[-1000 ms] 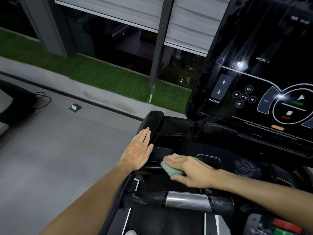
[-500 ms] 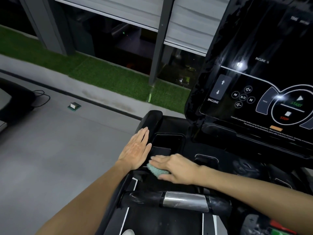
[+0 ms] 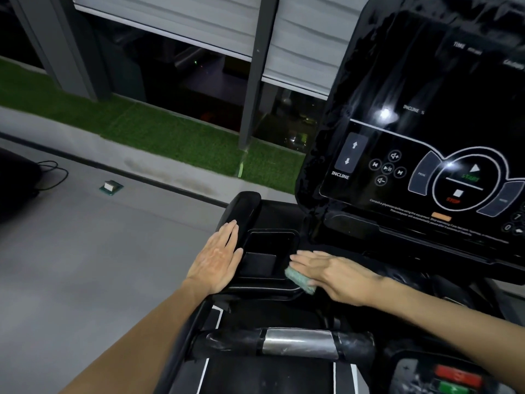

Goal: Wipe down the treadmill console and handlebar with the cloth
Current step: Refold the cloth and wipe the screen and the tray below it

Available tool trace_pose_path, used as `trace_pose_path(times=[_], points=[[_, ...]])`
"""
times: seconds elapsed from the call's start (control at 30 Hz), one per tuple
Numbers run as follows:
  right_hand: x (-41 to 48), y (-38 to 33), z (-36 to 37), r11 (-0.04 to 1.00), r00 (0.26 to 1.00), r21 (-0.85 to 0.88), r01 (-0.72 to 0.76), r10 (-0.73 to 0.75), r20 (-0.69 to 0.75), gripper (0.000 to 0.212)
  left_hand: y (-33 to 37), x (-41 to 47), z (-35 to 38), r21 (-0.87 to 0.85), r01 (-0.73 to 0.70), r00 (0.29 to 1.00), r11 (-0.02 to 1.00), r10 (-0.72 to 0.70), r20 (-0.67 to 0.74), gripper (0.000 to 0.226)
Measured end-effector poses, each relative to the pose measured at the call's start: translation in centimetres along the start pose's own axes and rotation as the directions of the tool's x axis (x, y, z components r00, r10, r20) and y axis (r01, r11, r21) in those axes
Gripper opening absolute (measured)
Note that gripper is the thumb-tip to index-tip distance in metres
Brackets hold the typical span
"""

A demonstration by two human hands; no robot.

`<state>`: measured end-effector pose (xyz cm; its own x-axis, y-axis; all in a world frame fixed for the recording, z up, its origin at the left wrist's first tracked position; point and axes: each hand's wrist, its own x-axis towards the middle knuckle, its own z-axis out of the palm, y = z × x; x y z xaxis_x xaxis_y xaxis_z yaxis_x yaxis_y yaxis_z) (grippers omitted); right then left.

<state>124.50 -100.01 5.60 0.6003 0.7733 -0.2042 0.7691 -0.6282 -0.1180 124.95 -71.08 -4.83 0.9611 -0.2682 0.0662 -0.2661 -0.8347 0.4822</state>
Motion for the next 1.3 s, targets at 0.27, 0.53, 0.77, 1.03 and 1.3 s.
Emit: trace_pose_path(times=[0.27,0.53,0.77,1.03,1.3], points=[[-2.4,1.3,0.8,0.990,0.970,-0.032,-0.138,0.128,-0.208,0.048,0.0,-0.1,-0.1,0.017,-0.001,1.000,1.000,0.000,0.026,0.084],[-10.2,4.5,-0.4,0.917,0.924,0.131,-0.377,0.383,-0.015,0.047,4.1,0.4,-0.8,-0.048,-0.136,0.991,0.990,0.136,-0.005,0.076],[-9.3,3.7,-1.3,0.961,0.971,0.157,-0.227,0.210,0.119,0.048,14.5,3.3,1.3,-0.061,-0.578,0.794,0.813,0.579,0.186,0.061],[-10.6,2.9,-0.4,0.949,0.988,0.277,-0.150,0.134,0.078,0.043,14.6,3.8,3.6,-0.006,-0.576,0.800,0.818,0.565,0.203,0.056],[-8.7,3.4,-0.7,0.966,0.993,0.243,-0.089,0.067,0.099,0.038,14.8,3.6,3.4,0.015,-0.560,0.810,0.828,0.543,0.220,0.056]])
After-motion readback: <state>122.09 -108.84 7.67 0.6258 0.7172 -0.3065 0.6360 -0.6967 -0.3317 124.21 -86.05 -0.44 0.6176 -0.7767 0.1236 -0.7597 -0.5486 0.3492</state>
